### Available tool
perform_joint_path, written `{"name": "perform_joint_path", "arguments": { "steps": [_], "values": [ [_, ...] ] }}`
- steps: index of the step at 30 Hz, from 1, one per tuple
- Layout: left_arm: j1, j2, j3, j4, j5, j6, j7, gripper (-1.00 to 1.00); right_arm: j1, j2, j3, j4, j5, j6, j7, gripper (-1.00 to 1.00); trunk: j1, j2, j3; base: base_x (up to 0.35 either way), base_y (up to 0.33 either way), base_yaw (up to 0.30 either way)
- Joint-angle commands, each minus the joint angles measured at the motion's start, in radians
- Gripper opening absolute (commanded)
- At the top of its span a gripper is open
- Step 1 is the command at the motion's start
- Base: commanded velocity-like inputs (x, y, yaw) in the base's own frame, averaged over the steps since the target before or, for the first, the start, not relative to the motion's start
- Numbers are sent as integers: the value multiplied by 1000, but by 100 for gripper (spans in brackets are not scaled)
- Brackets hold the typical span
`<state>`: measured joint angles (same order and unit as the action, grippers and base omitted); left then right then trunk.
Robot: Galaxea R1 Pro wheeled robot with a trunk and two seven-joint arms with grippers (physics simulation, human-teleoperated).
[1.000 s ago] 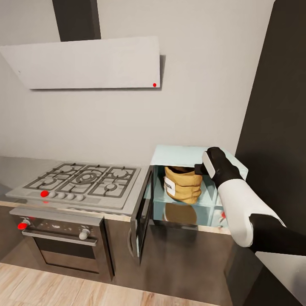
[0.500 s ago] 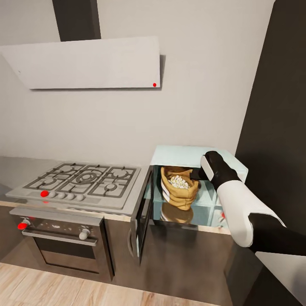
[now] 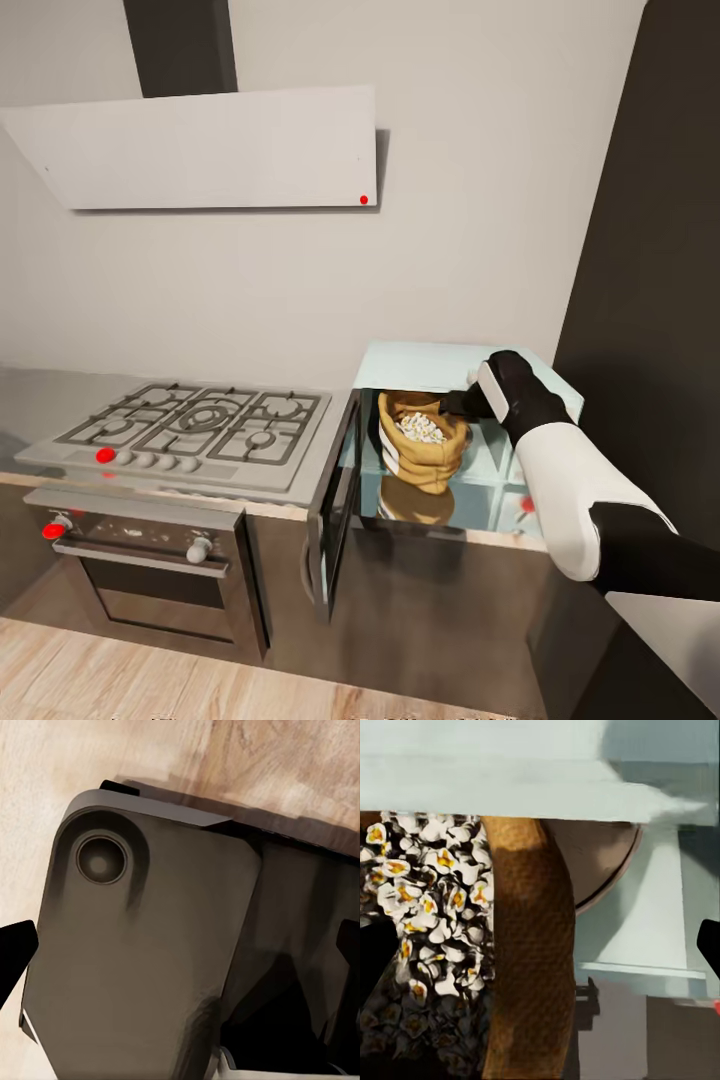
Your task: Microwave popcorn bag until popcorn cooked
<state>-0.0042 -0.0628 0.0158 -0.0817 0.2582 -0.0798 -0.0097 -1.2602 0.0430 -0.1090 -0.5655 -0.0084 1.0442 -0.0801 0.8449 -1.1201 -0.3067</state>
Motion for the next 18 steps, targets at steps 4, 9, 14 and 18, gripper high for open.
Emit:
{"name": "perform_joint_path", "arguments": {
  "steps": [4,9,14,18],
  "values": [
    [0,0,0,0,4,-3,-1,100,-1,2,-6,-2,-1,3,-4,100,0,-1,-1,-255,0,0],
    [0,0,0,0,4,-3,-1,100,-1,7,0,-1,-3,3,-3,100,0,-1,-1,-338,0,0],
    [0,0,0,0,4,-3,-1,100,-1,11,0,-104,-4,3,114,100,0,-1,-1,-345,0,0],
    [0,0,1,0,4,-3,0,100,-1,4,-1,-133,-2,3,134,100,0,-1,-1,-335,0,0]
  ]
}}
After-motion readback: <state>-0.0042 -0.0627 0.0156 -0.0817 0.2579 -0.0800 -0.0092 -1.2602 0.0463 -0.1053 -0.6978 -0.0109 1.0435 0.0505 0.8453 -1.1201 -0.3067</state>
